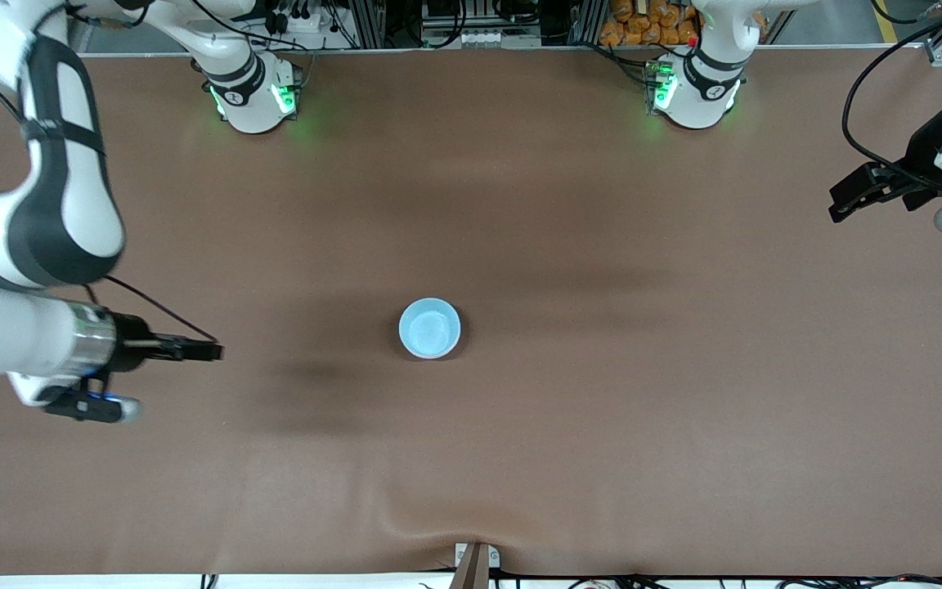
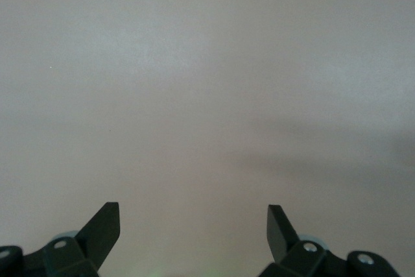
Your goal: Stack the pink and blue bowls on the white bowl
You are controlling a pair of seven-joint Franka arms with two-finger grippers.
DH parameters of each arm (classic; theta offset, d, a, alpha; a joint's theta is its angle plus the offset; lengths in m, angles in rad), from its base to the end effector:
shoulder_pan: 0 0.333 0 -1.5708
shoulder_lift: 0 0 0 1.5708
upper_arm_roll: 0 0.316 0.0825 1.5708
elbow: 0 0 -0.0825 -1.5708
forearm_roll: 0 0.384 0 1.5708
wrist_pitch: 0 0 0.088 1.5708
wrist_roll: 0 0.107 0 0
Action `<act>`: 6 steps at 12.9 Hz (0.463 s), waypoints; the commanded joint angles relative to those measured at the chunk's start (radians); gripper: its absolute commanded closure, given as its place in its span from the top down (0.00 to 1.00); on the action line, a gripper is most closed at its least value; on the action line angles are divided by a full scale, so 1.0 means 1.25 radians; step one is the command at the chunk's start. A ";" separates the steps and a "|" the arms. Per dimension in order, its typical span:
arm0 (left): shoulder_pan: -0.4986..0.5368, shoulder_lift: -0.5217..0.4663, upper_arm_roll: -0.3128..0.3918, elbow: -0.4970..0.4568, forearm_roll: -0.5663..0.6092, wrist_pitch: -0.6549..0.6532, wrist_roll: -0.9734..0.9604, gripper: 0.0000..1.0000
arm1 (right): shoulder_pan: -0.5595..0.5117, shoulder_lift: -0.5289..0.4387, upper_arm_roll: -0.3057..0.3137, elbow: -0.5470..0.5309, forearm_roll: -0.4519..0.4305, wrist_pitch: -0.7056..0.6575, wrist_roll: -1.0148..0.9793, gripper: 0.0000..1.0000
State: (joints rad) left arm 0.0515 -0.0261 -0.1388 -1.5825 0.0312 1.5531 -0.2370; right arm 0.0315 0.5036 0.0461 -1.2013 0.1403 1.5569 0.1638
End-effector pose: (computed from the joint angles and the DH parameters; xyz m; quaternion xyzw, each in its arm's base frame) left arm 0.5428 -0.0452 0.6317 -0.9970 -0.0750 -0.0011 0.0175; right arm 0.6850 0.0612 0.4832 -0.9928 0.0490 0.0826 0.0718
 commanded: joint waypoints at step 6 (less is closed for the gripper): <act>0.003 -0.020 0.001 -0.010 -0.007 -0.013 0.014 1.00 | -0.019 -0.427 0.021 -0.259 -0.083 -0.100 -0.007 1.00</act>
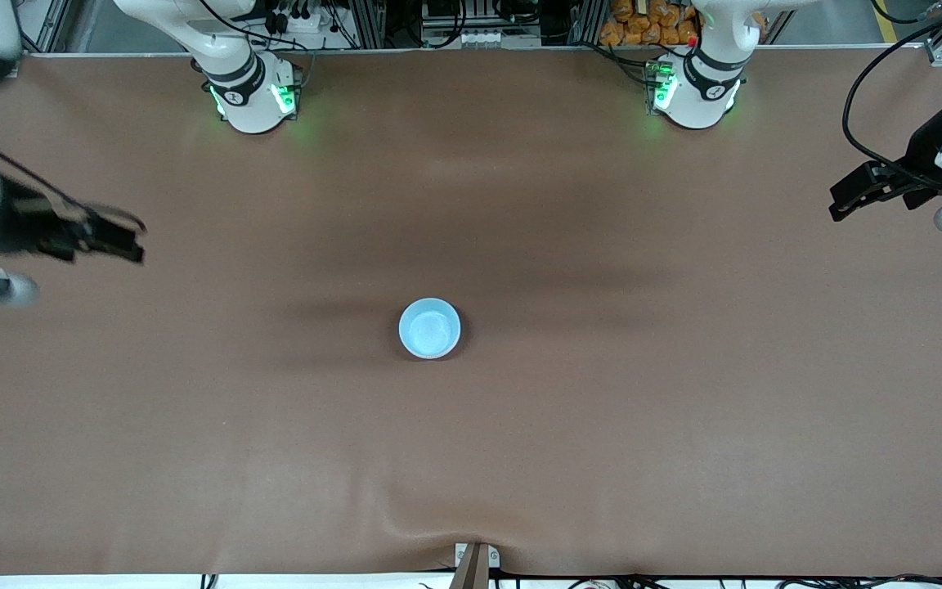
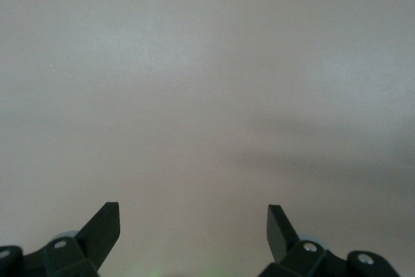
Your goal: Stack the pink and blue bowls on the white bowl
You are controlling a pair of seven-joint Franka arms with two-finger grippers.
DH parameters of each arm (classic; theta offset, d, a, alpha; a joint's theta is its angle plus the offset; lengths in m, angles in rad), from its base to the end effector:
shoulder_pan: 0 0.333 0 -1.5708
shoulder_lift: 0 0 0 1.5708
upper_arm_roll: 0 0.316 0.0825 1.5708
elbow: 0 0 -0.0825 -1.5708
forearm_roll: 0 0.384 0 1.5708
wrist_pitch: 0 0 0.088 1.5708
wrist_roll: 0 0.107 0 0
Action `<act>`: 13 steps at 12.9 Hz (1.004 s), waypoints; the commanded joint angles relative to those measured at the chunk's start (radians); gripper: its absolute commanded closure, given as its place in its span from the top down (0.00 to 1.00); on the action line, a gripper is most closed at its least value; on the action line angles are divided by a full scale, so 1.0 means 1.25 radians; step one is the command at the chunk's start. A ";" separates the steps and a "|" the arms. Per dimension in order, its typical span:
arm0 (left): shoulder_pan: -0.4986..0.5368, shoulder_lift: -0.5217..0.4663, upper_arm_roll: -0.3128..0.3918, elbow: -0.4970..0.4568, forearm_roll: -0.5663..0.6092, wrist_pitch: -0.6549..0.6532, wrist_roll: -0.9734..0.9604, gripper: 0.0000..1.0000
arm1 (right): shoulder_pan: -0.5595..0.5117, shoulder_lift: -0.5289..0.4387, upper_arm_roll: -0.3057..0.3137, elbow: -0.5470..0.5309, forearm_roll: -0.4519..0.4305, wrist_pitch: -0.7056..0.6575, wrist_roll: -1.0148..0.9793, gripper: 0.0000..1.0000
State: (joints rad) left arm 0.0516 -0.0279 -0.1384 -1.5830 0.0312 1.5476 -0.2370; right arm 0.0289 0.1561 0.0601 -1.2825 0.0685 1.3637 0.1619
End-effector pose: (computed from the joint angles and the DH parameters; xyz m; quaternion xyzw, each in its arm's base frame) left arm 0.5417 -0.0449 0.6320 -0.9970 -0.0754 0.0010 0.0179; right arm 0.5773 0.0565 0.6520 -0.9981 0.0308 0.0418 0.0335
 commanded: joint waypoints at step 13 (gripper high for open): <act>0.003 -0.015 0.004 -0.006 -0.007 -0.008 0.055 1.00 | -0.096 -0.108 0.033 -0.156 -0.049 0.086 -0.035 1.00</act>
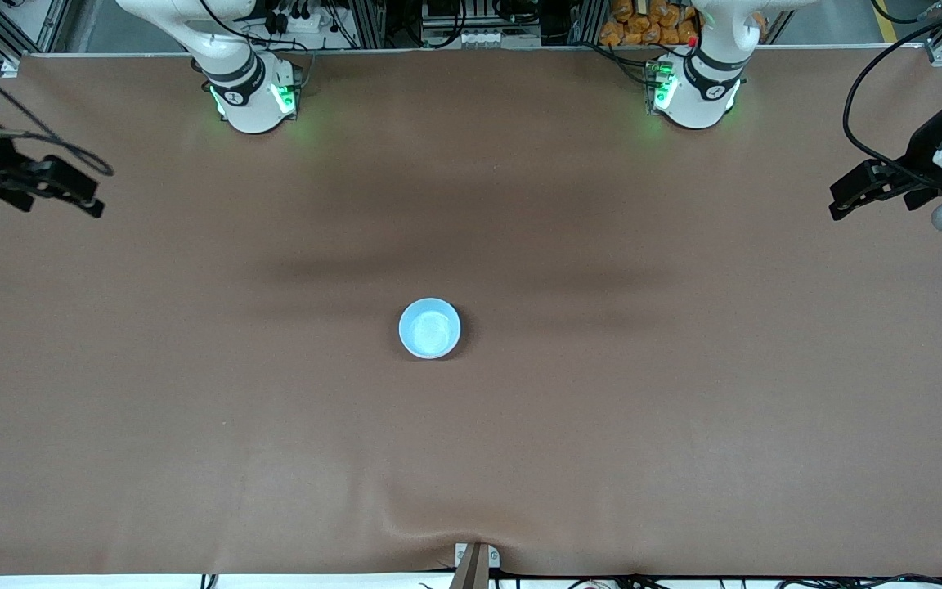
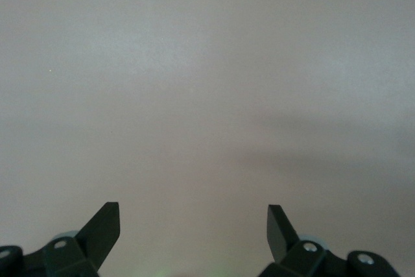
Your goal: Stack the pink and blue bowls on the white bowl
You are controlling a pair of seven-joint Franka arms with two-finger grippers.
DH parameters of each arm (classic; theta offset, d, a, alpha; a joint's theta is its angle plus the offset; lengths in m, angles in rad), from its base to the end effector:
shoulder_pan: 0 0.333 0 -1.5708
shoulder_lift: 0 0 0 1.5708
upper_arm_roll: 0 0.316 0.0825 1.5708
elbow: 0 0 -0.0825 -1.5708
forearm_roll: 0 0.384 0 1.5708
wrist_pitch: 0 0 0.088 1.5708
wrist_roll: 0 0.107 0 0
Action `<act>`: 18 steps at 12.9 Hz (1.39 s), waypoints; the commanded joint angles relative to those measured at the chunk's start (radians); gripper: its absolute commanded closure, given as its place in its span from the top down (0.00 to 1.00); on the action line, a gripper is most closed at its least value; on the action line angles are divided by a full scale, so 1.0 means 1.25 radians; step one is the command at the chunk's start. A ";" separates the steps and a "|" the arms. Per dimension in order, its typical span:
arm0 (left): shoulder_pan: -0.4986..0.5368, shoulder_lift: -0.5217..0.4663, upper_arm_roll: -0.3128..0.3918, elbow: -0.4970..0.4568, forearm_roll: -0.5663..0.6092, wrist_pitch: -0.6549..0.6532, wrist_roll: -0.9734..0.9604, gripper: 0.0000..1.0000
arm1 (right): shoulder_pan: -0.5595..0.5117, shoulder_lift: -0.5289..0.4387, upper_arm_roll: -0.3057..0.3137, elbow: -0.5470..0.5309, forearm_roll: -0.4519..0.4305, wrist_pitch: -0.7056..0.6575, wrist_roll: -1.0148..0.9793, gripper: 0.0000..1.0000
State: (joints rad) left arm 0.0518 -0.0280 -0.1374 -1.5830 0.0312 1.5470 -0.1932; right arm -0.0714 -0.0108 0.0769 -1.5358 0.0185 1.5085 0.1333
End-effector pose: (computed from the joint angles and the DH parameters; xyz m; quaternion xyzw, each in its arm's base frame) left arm 0.5417 -0.0442 0.6320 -0.9984 -0.0541 0.0017 0.0179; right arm 0.5451 0.0053 0.6414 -0.9979 0.0634 0.0089 0.0082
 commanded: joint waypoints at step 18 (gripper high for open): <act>0.002 -0.017 -0.005 0.011 -0.026 -0.045 0.017 1.00 | 0.013 0.021 0.013 0.052 -0.055 -0.052 -0.018 1.00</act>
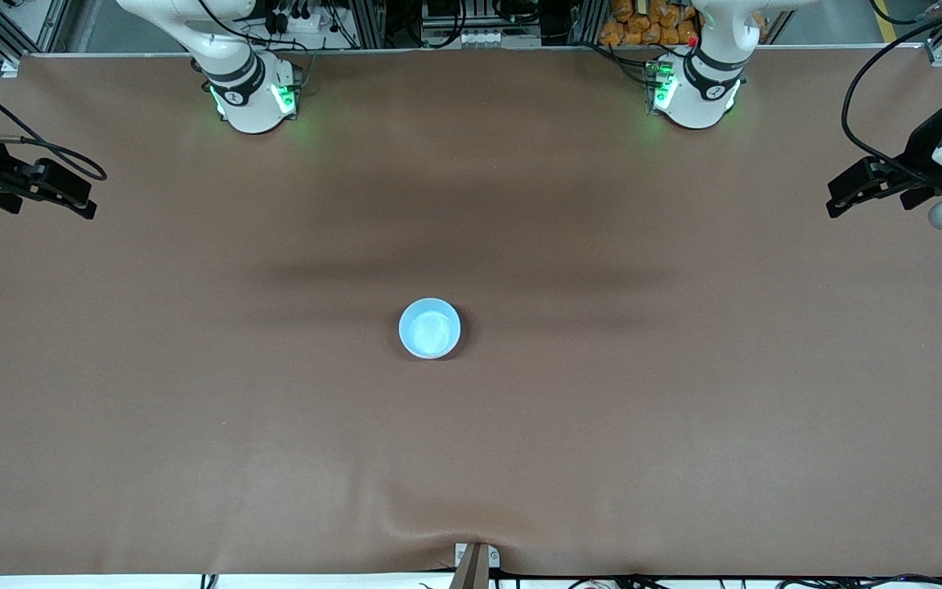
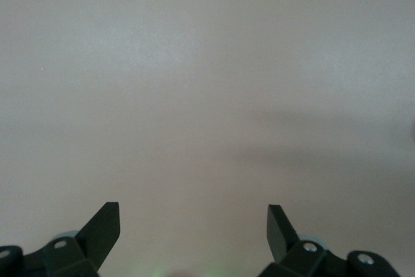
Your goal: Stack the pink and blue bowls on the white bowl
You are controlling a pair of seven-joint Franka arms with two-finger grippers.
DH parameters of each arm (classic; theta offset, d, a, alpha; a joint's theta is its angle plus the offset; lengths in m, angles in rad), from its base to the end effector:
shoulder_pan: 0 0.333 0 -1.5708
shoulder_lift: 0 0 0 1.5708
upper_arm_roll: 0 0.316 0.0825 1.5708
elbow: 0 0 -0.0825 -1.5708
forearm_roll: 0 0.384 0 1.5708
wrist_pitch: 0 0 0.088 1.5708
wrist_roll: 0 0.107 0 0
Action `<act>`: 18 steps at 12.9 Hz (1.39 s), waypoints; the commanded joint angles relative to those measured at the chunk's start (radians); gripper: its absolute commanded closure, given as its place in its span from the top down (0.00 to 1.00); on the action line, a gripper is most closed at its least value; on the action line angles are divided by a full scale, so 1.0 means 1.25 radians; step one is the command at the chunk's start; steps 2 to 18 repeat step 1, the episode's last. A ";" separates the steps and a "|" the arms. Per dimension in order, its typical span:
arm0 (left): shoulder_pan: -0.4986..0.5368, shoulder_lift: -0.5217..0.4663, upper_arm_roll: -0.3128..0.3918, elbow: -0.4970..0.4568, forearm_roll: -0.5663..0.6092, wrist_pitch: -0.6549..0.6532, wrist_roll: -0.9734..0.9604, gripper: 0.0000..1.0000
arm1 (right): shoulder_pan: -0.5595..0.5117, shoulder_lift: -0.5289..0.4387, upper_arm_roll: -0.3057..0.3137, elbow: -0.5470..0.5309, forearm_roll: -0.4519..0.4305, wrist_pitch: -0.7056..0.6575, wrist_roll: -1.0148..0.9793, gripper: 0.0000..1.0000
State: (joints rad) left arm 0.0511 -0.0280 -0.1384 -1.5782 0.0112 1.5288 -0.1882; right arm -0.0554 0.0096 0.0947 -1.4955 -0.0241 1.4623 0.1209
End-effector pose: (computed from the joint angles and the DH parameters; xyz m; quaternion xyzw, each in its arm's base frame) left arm 0.5396 -0.0471 0.6326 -0.9986 -0.0506 0.0097 0.0089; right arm 0.5463 0.0184 0.6451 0.9988 -0.0418 -0.0204 0.0132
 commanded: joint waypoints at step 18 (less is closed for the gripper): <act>0.001 -0.017 -0.005 0.023 -0.011 -0.052 0.014 1.00 | 0.003 0.006 -0.001 0.019 -0.021 -0.015 -0.007 1.00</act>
